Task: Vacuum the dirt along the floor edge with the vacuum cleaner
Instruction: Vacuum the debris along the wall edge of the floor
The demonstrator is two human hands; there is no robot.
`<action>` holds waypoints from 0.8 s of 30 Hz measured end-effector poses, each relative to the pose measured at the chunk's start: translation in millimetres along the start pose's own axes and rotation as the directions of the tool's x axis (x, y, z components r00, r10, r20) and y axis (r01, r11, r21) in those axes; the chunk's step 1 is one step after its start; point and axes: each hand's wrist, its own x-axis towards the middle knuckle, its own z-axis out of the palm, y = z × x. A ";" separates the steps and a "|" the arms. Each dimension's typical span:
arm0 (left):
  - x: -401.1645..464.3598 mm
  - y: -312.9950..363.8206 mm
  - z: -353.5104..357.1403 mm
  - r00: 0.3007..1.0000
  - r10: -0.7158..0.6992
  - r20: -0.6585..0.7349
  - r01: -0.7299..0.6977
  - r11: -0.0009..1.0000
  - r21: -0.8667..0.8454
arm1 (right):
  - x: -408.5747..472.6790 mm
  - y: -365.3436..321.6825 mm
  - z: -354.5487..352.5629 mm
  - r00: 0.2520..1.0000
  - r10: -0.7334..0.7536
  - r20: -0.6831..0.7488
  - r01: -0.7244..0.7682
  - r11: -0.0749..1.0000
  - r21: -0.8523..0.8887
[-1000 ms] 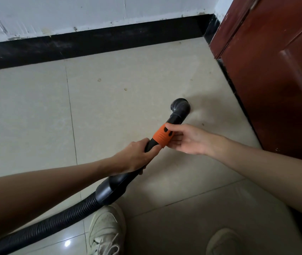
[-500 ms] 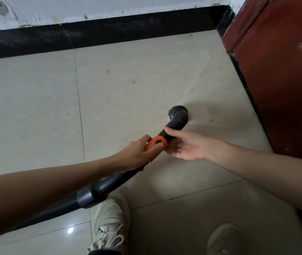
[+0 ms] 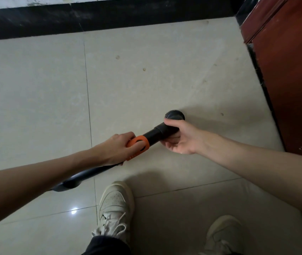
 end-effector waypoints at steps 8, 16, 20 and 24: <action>1.9 1.2 26.8 0.994 0.044 0.100 -0.062 0.981 0.184 | -8.0 32.7 -17.9 0.974 0.218 0.061 -0.212 0.973 -0.092; 0.9 -14.3 6.9 0.991 0.051 0.121 -0.079 0.967 0.242 | -1.3 32.6 -10.9 0.979 0.189 0.071 -0.185 0.981 -0.059; 5.7 -30.5 -21.9 0.998 -0.009 0.055 -0.002 0.981 0.194 | 12.3 17.1 20.8 0.984 0.153 0.087 -0.143 0.984 -0.110; 4.2 -48.2 -43.4 0.997 -0.066 0.038 0.059 0.985 0.161 | 19.9 12.7 50.3 0.983 0.140 0.117 -0.123 0.983 -0.138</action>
